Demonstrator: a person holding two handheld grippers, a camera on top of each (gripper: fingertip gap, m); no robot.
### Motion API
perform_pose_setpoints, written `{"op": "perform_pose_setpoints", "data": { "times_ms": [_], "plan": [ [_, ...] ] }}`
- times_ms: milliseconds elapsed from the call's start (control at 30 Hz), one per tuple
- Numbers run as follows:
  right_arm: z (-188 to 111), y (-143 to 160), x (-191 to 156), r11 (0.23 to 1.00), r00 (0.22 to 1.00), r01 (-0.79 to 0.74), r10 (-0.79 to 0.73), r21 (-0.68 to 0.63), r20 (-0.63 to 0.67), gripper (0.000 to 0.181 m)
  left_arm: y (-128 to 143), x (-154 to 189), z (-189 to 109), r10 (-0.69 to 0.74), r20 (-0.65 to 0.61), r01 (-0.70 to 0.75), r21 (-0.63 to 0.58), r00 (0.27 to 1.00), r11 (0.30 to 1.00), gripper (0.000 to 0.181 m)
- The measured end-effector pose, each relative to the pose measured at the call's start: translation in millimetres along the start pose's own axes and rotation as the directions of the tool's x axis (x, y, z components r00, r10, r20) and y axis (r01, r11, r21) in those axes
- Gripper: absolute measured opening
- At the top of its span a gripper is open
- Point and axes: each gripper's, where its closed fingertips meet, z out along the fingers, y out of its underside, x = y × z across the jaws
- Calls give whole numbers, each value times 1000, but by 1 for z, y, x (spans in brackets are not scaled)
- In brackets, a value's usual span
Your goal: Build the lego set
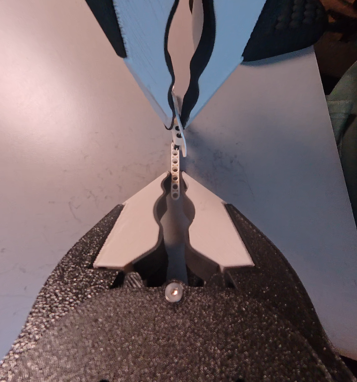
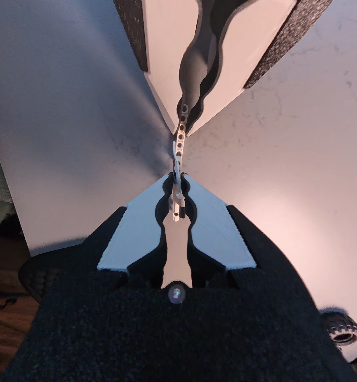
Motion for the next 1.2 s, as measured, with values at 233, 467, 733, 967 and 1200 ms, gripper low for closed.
{"op": "perform_pose_setpoints", "data": {
  "times_ms": [233,467,733,967,1200],
  "plan": [
    [3,2,0,998,998,-55,55,18,-15,7,-14,6,-10,46,16,-48,103,999,993,19],
    [6,-2,1,990,991,-131,130,45,21,7,-26,4,-10,72,82,-84,155,994,984,2],
    [6,-8,0,986,995,-96,95,133,11,11,-25,3,-9,16,53,-25,158,998,987,0],
    [2,-20,7,963,996,-67,79,263,-35,7,-27,1,-11,-41,35,34,179,999,983,0],
    [1,-17,5,974,1000,-18,14,224,19,6,-21,2,-16,-11,67,3,124,998,992,19]
  ]
}}
